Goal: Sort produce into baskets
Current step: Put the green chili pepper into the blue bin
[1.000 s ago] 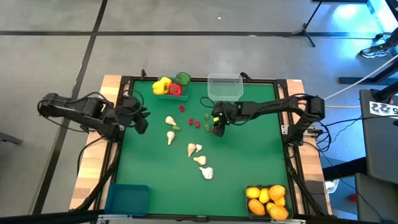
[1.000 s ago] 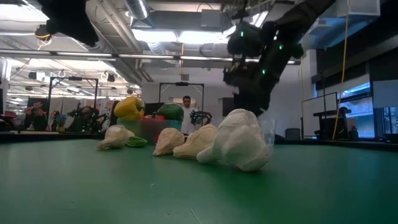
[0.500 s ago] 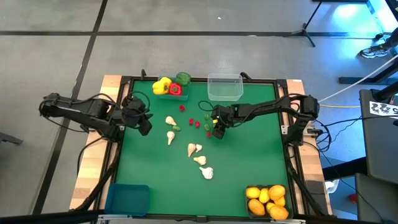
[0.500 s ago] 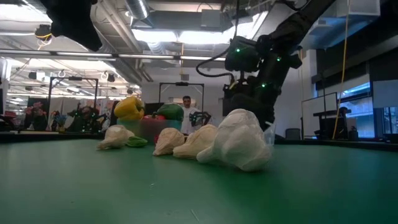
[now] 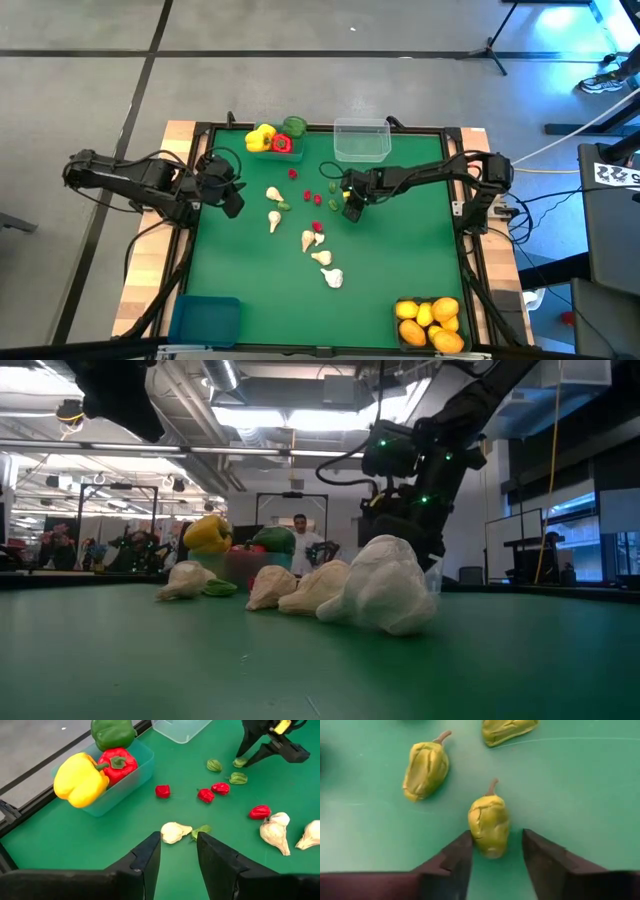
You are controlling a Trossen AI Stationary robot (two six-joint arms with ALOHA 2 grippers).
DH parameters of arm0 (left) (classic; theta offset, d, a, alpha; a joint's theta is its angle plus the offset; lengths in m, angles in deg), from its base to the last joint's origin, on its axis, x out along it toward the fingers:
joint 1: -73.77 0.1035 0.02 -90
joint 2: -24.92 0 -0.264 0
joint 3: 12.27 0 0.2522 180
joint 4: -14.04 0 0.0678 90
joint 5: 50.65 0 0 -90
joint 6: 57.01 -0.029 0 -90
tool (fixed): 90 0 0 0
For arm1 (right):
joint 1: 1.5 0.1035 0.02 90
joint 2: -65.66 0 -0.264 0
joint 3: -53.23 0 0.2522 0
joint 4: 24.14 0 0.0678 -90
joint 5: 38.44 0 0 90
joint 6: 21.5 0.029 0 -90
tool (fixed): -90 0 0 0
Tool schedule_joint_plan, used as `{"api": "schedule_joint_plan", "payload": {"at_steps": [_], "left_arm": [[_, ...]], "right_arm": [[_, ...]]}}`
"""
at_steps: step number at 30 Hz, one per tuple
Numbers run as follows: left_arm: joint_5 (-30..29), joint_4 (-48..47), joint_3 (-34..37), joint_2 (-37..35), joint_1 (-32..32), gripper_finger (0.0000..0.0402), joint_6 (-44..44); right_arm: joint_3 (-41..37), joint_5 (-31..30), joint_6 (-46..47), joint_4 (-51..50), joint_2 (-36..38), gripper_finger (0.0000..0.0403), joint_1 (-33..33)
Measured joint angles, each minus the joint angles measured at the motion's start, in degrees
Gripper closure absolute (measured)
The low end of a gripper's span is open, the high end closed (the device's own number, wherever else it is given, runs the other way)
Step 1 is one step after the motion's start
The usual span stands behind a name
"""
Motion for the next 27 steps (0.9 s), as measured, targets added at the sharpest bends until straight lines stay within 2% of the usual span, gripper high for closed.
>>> {"api": "schedule_joint_plan", "payload": {"at_steps": [6, 8, 12, 16, 20, 27], "left_arm": [[-0.06, -0.02, 0.00, 0.00, 0.00, 0.0277, -0.38], [-0.06, -0.02, 0.00, 0.00, 0.00, 0.0277, -0.41], [-0.06, -0.02, 0.00, 0.00, 0.00, 0.0277, -0.41], [-0.04, -0.02, 0.00, 0.00, 0.00, 0.0277, -0.41], [-0.05, -0.06, 0.00, 0.00, 0.00, 0.0277, -0.52], [0.02, -0.26, 0.00, -0.13, 0.00, 0.0277, -3.71]], "right_arm": [[0.00, 0.49, -0.26, 0.55, 0.00, 0.0371, -0.04], [0.03, 0.58, -0.23, 0.61, 0.00, 0.0390, -0.02], [1.79, 1.83, -0.05, -0.45, -0.13, 0.0376, 0.05], [5.13, 3.99, -0.87, -0.64, -0.13, 0.0395, 0.10], [9.64, 4.88, -2.16, -0.82, -0.13, 0.0393, 0.90], [18.11, 5.53, -7.32, 3.04, -0.13, 0.0399, 6.12]]}}
